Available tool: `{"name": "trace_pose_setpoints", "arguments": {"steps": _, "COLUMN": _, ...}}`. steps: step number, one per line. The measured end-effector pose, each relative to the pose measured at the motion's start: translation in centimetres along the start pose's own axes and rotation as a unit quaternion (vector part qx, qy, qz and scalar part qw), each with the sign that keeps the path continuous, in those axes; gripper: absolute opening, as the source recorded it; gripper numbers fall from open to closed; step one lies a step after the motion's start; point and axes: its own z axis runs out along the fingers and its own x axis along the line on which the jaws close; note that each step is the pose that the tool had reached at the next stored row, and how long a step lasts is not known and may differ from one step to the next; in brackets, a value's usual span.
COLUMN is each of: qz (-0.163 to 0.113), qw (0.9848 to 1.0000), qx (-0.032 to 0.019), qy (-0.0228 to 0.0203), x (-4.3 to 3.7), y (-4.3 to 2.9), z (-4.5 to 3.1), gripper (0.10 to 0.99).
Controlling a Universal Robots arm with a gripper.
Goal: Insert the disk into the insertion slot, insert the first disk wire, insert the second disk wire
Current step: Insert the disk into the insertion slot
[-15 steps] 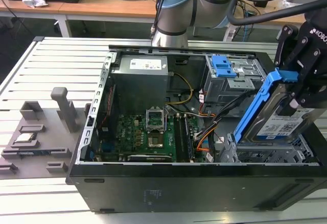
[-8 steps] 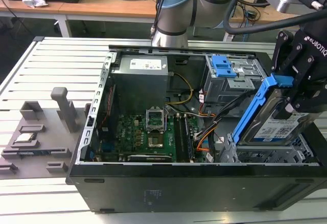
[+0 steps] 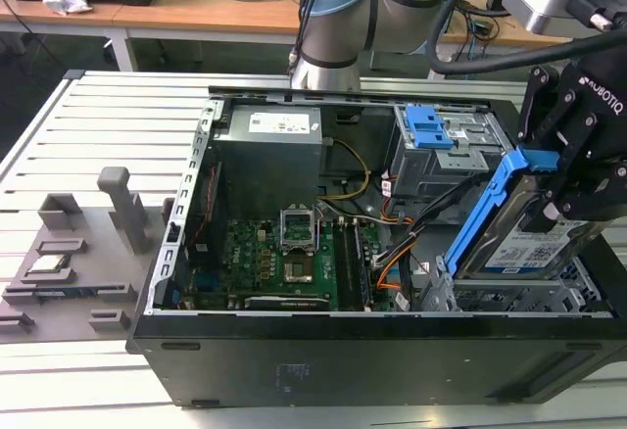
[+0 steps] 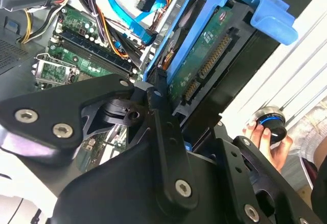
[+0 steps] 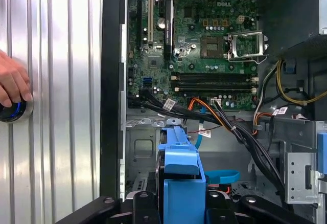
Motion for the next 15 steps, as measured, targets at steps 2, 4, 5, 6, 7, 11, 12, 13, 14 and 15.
{"name": "trace_pose_setpoints", "arguments": {"steps": 2, "qz": 0.0, "qw": 1.0, "qx": 0.0, "qy": 0.0, "x": 0.0, "y": -0.02, "z": 0.49, "gripper": 0.361}}
{"name": "trace_pose_setpoints", "arguments": {"steps": 4, "qz": 0.0, "qw": 1.0, "qx": 0.0, "qy": 0.0, "x": -0.01, "y": -0.04, "z": 0.91, "gripper": 0.361}}
{"name": "trace_pose_setpoints", "arguments": {"steps": 5, "qz": 0.0, "qw": 1.0, "qx": 0.0, "qy": 0.0, "x": -0.01, "y": -0.04, "z": 1.05, "gripper": 0.361}}
{"name": "trace_pose_setpoints", "arguments": {"steps": 6, "qz": 0.0, "qw": 1.0, "qx": 0.0, "qy": 0.0, "x": -0.01, "y": -0.05, "z": 1.16, "gripper": 0.361}}
{"name": "trace_pose_setpoints", "arguments": {"steps": 7, "qz": 0.0, "qw": 1.0, "qx": 0.0, "qy": 0.0, "x": -0.01, "y": -0.06, "z": 1.38, "gripper": 0.361}}
{"name": "trace_pose_setpoints", "arguments": {"steps": 11, "qz": 0.0, "qw": 1.0, "qx": 0.0, "qy": -0.0001, "x": -0.01, "y": -0.09, "z": 2.29, "gripper": 0.361}}
{"name": "trace_pose_setpoints", "arguments": {"steps": 12, "qz": 0.0, "qw": 1.0, "qx": 0.0, "qy": 0.0, "x": -0.01, "y": -0.1, "z": 2.53, "gripper": 0.361}}
{"name": "trace_pose_setpoints", "arguments": {"steps": 13, "qz": 0.0, "qw": 1.0, "qx": 0.0, "qy": 0.0001, "x": -0.01, "y": -0.1, "z": 2.55, "gripper": 0.361}}
{"name": "trace_pose_setpoints", "arguments": {"steps": 14, "qz": 0.0, "qw": 1.0, "qx": 0.0, "qy": 0.0001, "x": -0.01, "y": -0.1, "z": 2.56, "gripper": 0.361}}
{"name": "trace_pose_setpoints", "arguments": {"steps": 15, "qz": 0.0, "qw": 1.0, "qx": 0.0, "qy": 0.0004, "x": 0.0, "y": -0.1, "z": 2.55, "gripper": 0.361}}
